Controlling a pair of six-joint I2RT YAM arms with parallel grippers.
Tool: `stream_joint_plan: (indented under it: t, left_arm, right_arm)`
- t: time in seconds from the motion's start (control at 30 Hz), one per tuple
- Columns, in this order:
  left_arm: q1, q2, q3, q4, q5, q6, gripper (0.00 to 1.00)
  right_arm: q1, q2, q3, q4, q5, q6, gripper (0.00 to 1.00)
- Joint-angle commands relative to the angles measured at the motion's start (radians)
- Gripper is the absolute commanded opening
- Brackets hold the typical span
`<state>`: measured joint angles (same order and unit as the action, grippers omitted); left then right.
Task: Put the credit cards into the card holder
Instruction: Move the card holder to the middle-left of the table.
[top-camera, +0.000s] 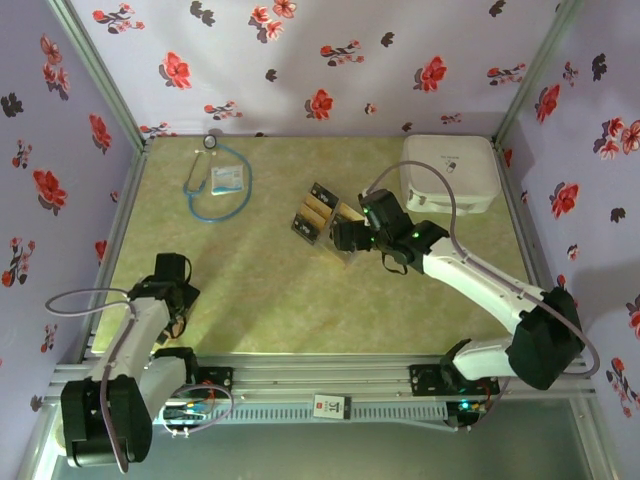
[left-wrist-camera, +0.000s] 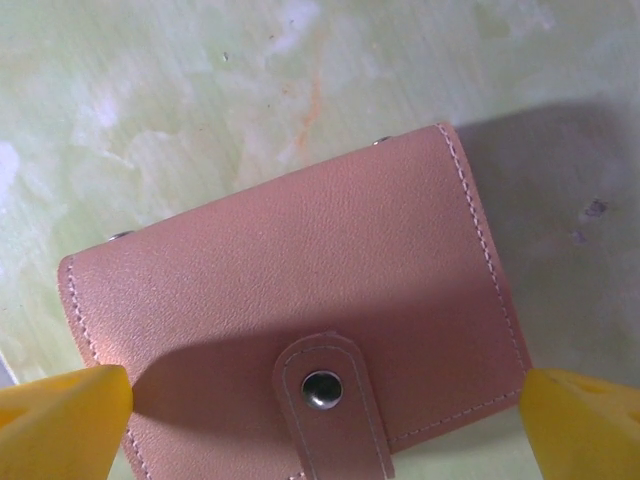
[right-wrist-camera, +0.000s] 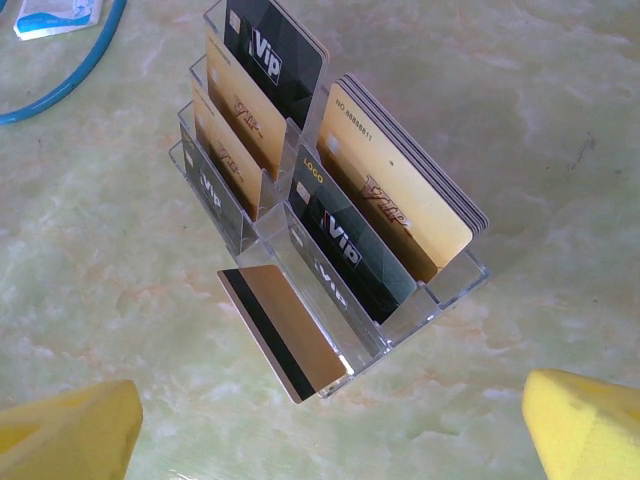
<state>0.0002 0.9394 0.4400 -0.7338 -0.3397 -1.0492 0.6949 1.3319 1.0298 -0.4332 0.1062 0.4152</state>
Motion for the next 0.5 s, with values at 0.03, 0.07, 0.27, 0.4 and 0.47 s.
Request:
stream_joint_plan:
  t: [0.03, 0.07, 0.27, 0.4, 0.47]
  left_arm:
    - [-0.003, 0.05, 0.003, 0.057, 0.004, -0.008, 1.0]
    - [-0.003, 0.066, 0.008, 0.067, 0.008, -0.001, 1.0]
    - [-0.006, 0.144, 0.046, 0.109, 0.051, 0.051, 1.0]
    - [-0.036, 0.159, 0.07, 0.126, 0.067, 0.063, 1.0]
    - [-0.064, 0.172, 0.085, 0.137, 0.067, 0.059, 1.0]
  right_arm:
    - [0.006, 0.0, 0.038, -0.003, 0.034, -0.038, 0.99]
    - [0.006, 0.001, 0.036, 0.001, 0.036, -0.039, 0.99]
    - [0.006, -0.008, 0.015, 0.016, 0.064, -0.043, 0.99]
    - [0.005, -0.018, -0.006, 0.024, 0.079, -0.039, 0.99]
    - [0.003, -0.025, -0.02, 0.03, 0.088, -0.035, 0.99]
